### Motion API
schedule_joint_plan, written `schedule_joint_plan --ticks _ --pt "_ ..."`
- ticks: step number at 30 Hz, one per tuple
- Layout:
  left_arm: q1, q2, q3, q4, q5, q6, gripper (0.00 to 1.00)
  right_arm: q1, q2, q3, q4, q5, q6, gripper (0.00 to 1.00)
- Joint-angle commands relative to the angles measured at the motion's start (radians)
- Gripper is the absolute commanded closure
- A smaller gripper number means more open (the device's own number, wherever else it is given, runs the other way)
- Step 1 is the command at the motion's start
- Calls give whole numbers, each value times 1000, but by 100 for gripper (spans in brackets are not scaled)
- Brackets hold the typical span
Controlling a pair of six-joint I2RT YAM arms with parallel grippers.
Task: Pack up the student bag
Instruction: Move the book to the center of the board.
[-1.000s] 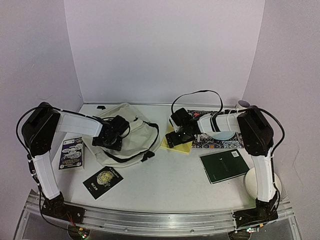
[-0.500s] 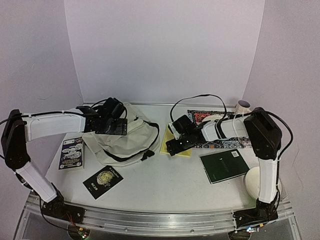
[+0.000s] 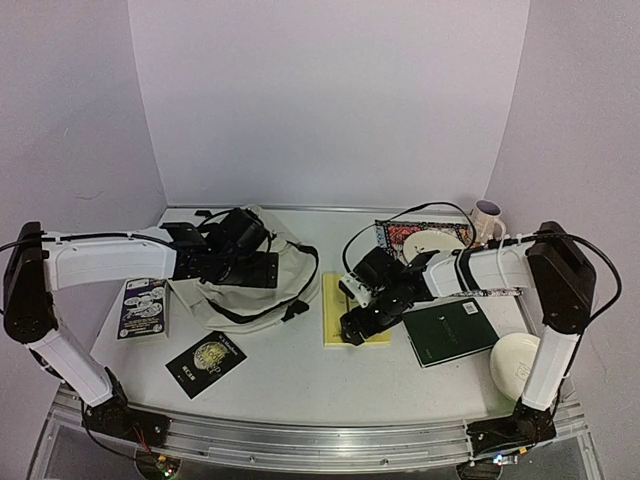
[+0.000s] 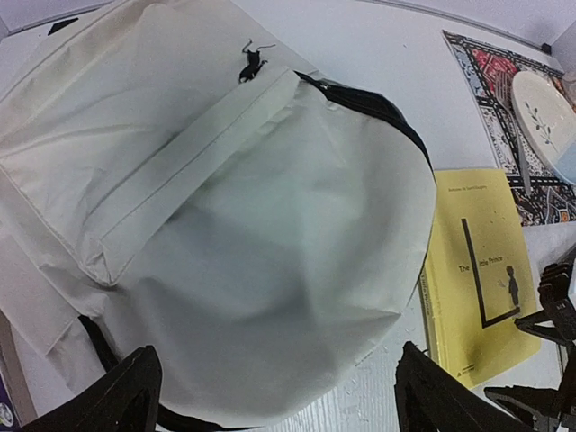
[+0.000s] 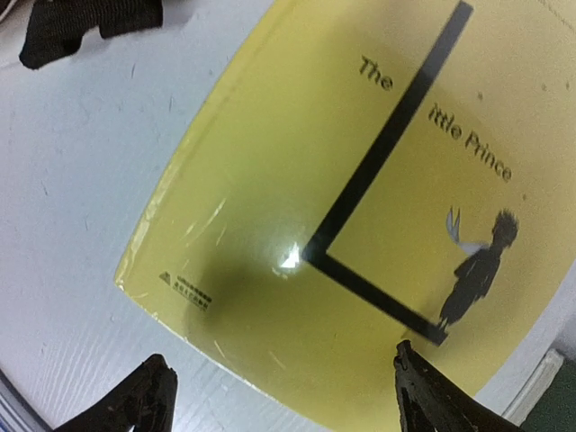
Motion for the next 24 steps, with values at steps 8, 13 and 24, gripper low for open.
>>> schedule_joint_plan --ticks 8,13,24 --pt "-70 -107 -128 130 110 -164 9 -95 19 202 -190 153 -33 14" --pt "-112 -52 -143 181 145 -203 9 -103 138 289 -192 181 -54 15" --pt "-143 6 -211 343 233 -315 10 -32 209 133 -186 97 -32 18"
